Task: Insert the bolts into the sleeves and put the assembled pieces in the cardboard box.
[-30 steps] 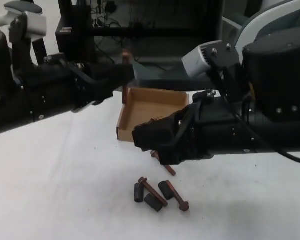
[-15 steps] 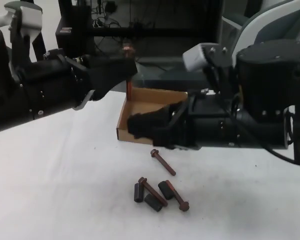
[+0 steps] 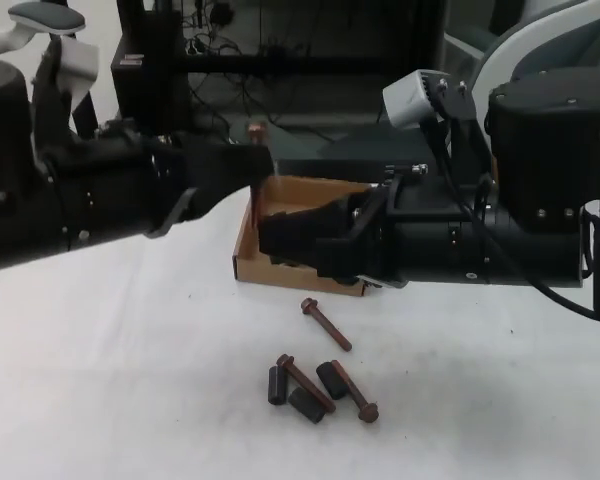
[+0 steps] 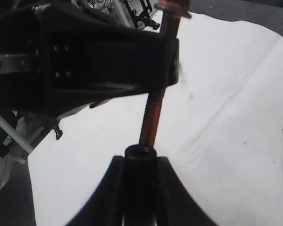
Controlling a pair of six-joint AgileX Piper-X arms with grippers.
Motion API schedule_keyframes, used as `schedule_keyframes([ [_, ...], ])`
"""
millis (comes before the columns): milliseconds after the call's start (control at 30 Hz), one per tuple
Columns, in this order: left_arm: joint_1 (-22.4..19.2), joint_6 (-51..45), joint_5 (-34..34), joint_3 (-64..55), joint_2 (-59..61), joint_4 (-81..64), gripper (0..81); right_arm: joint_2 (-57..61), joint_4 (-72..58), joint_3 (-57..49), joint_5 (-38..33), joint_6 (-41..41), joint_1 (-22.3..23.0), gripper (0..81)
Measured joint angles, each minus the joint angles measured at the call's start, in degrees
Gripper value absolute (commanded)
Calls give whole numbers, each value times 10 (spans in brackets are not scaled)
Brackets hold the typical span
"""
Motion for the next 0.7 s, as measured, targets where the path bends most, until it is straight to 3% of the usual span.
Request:
schedule_keyframes([
  [700, 0, 13, -2, -23, 0, 15, 17, 2, -25, 0, -4, 22, 0, 4],
])
